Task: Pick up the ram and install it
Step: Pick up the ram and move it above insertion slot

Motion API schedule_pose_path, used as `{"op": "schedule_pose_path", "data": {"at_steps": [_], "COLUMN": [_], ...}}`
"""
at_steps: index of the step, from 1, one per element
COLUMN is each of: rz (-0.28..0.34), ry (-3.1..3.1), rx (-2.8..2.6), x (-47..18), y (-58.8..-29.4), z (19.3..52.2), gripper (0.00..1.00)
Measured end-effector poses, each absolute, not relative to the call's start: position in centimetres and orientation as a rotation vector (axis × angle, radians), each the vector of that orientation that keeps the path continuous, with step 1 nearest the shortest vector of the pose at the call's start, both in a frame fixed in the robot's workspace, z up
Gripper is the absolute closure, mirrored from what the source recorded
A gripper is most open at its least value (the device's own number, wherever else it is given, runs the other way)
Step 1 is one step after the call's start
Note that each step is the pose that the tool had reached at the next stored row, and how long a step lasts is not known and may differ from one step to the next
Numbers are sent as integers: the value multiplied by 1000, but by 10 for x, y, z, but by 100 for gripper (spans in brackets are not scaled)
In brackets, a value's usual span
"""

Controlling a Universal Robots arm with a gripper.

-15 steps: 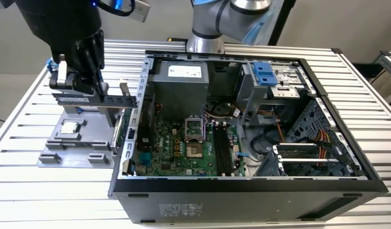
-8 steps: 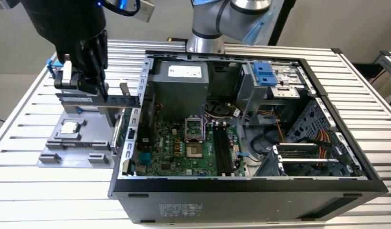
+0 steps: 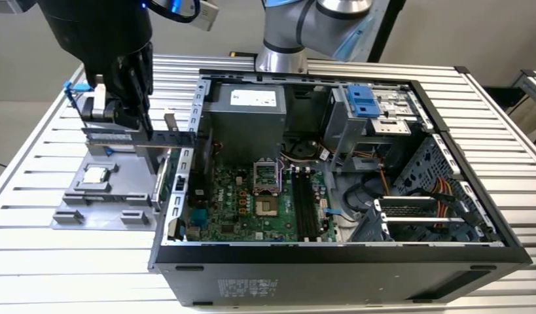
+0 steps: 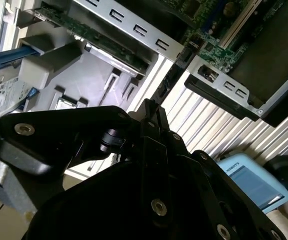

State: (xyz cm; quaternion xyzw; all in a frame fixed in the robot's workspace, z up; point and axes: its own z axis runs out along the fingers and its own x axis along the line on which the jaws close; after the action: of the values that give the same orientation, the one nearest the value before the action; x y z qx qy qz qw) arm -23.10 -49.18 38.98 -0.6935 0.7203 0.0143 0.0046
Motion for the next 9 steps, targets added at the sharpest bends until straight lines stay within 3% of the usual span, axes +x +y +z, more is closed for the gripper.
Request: {"op": "schedule_pose_path", "data": {"at_steps": [9], "rz": [45], "ry": [2256], "rx": [-2172], "x": [-223], "y": [-492], "z": [390], "gripper": [100]}}
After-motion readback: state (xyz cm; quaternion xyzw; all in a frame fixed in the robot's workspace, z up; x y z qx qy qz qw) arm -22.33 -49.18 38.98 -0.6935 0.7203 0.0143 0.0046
